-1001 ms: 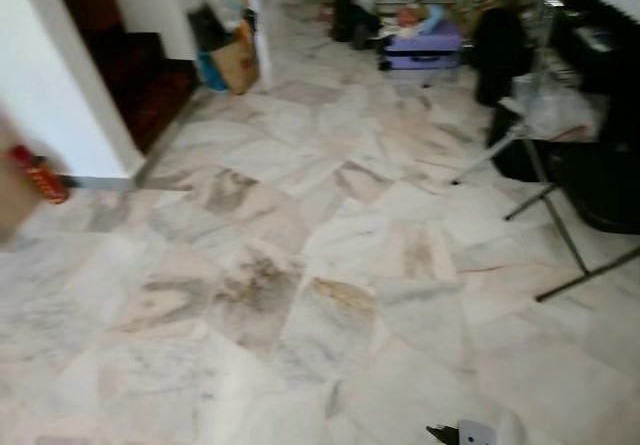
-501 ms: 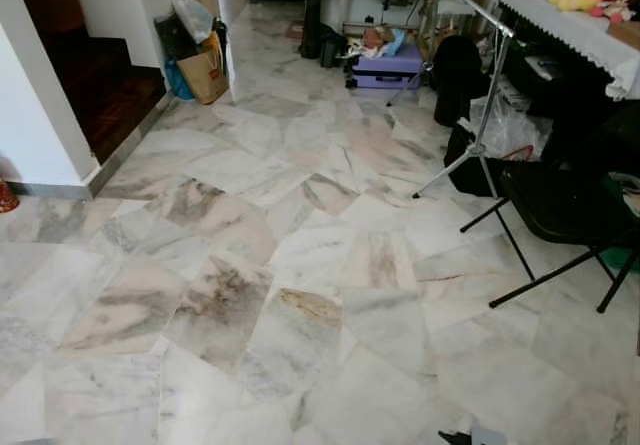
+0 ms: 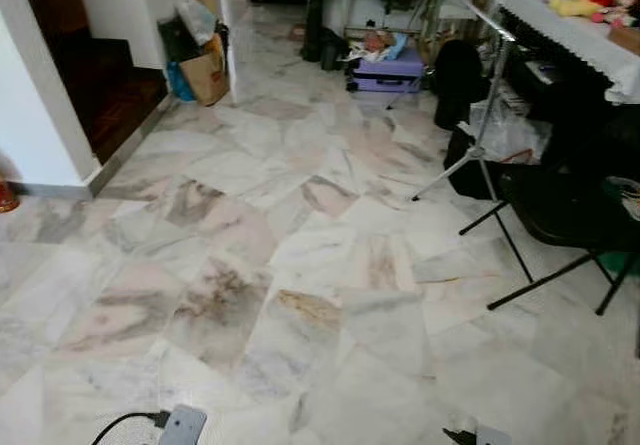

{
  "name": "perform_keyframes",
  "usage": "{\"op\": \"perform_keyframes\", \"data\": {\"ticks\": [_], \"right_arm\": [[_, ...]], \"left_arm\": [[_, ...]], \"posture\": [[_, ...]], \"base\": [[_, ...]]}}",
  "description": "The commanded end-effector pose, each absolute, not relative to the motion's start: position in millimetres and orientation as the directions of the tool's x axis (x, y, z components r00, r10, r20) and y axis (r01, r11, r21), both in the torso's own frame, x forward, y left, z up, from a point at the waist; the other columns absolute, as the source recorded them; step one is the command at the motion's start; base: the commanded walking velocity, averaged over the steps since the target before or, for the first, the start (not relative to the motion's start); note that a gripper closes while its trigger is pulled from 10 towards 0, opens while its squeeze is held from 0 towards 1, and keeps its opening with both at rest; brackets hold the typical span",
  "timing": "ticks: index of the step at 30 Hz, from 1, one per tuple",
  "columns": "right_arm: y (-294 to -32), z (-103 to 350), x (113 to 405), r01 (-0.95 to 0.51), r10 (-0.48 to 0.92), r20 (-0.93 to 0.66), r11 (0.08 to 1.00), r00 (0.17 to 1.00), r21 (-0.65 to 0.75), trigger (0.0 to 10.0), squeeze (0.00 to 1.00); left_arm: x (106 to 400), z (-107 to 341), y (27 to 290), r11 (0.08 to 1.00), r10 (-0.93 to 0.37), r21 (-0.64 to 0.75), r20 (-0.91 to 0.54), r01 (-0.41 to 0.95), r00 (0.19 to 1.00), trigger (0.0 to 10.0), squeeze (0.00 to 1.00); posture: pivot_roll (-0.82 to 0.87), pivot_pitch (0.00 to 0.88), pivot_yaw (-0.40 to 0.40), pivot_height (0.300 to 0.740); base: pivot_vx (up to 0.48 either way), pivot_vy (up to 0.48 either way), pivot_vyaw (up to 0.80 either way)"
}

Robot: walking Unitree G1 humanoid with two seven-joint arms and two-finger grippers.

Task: Setting the table

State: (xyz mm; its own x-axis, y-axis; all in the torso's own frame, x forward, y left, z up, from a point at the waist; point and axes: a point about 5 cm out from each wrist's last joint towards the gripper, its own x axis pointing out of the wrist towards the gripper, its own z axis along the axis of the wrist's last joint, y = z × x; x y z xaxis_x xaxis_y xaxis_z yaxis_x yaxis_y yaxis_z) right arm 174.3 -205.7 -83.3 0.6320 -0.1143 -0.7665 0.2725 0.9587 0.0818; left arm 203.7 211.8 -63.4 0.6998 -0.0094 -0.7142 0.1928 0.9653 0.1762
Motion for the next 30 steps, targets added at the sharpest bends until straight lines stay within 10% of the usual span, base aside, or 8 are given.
{"op": "perform_keyframes", "data": {"ticks": [1,22,30], "right_arm": [[-210,-84,171,0.292,-0.127,-0.772,0.953,0.623,0.079,10.0,0.00],[-229,-85,159,0.327,-0.167,-0.771,0.943,0.614,0.056,10.0,0.00],[-243,-83,152,0.352,-0.208,-0.758,0.936,0.618,0.030,10.0,0.00]], "left_arm": [[193,-70,219,0.956,0.033,0.215,-0.756,0.201,0.653,10.0,0.00],[183,-78,216,0.943,0.124,0.282,-0.792,0.178,0.598,10.0,0.00],[177,-85,194,0.892,0.021,0.273,-0.822,0.361,0.570,10.0,0.00]], "posture": [[0.10,0.033,-0.031,0.740],[0.03,0.052,-0.059,0.740],[-0.02,0.070,-0.003,0.740]], "base": [[0.000,0.000,0.00],[0.000,0.000,0.00],[0.000,0.000,0.00]]}}
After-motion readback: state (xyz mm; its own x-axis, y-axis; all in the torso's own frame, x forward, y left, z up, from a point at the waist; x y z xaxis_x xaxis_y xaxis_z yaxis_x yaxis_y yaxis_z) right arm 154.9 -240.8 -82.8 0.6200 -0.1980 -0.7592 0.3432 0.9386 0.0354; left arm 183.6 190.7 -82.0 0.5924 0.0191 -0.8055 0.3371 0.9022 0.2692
